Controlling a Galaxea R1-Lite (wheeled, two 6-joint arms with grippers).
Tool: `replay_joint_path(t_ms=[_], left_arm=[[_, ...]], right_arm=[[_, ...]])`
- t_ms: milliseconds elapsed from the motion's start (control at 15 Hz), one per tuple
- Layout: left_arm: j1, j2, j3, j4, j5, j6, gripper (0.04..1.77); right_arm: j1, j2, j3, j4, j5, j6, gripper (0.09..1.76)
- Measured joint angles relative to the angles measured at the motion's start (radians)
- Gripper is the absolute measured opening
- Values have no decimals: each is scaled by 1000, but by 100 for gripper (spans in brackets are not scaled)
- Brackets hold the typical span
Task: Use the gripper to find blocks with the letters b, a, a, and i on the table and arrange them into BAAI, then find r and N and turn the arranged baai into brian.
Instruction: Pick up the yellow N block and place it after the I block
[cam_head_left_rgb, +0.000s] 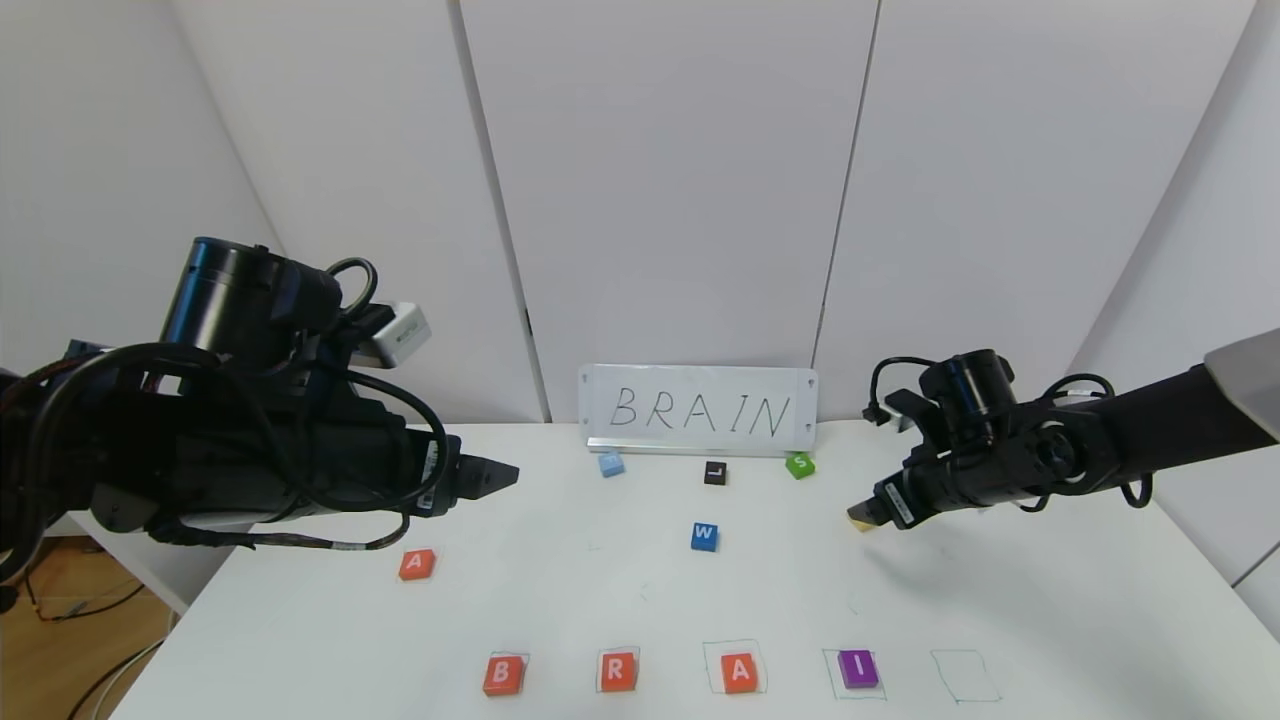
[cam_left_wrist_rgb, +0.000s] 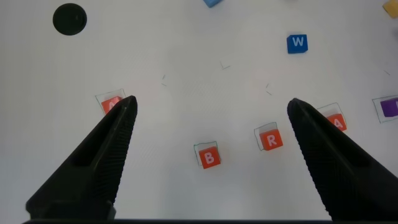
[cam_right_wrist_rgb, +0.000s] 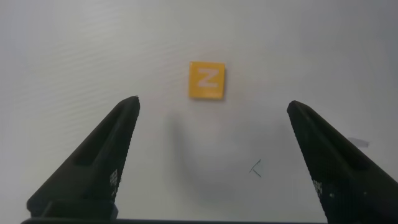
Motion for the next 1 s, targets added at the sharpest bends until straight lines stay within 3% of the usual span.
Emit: replay_joint_path(t_ms=[1000], left_arm=[[-1,13,1,0,0,0,172]], right_arm=[[4,140,-106,25,1,62,171]])
